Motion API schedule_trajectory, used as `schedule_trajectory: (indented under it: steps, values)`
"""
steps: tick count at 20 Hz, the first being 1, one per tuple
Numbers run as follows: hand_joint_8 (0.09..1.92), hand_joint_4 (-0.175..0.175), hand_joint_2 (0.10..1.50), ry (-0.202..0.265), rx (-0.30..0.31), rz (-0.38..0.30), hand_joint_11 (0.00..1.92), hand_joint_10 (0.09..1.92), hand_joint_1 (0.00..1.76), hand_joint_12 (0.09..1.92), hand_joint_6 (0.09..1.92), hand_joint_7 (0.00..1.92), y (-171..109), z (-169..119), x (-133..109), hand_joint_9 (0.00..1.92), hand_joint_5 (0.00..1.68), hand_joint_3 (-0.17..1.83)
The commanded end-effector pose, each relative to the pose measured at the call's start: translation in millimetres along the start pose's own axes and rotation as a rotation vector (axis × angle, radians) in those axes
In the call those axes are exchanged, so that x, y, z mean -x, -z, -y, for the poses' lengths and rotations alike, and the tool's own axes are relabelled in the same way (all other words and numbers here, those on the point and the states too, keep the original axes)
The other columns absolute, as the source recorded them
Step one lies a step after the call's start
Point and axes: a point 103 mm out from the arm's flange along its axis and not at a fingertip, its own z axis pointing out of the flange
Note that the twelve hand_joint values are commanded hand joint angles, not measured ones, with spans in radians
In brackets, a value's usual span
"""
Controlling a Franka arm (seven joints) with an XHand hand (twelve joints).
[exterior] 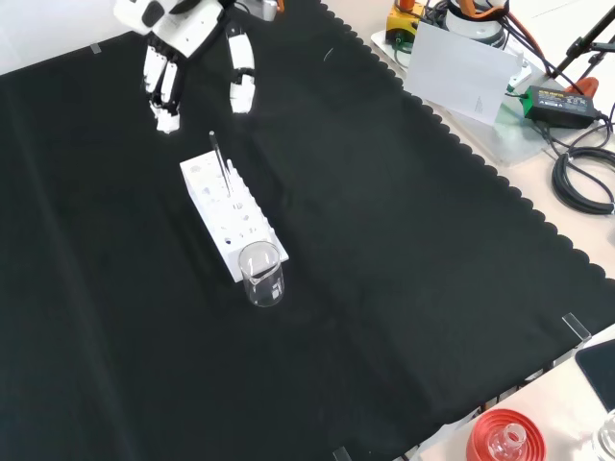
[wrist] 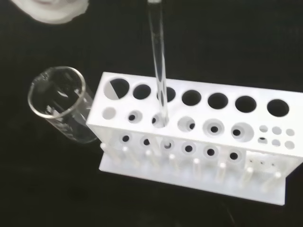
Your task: Take the glass rod from the white test tube rack.
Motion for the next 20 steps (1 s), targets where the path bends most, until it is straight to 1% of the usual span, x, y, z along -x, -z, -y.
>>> schedule_trajectory:
  steps: [1, 8, 17, 19, 20]
  values:
    - [0.86, 0.026, 0.66, -0.008, -0.030, 0.005, 0.56, 0.84, 0.66, 1.33, 0.09, 0.24, -7.4, -8.9, 2.5, 0.56, 0.49, 0.36]
    - [0.86, 0.023, 0.66, 0.002, -0.033, -0.015, 0.56, 0.84, 0.65, 1.33, 0.09, 0.24, -17.0, -8.5, 2.2, 0.56, 0.48, 0.36]
    - [0.87, 0.017, 0.67, 0.006, -0.044, -0.024, 0.57, 0.84, 0.65, 1.33, 0.09, 0.24, -28.6, -5.7, 1.5, 0.58, 0.49, 0.35]
    - [0.87, 0.016, 0.67, 0.008, -0.054, -0.019, 0.58, 0.85, 0.65, 1.33, 0.09, 0.25, -27.8, -7.7, -2.8, 0.59, 0.50, 0.35]
    - [0.87, 0.015, 0.67, 0.026, -0.055, -0.027, 0.58, 0.85, 0.65, 1.33, 0.09, 0.25, -28.6, -7.9, -2.5, 0.59, 0.50, 0.35]
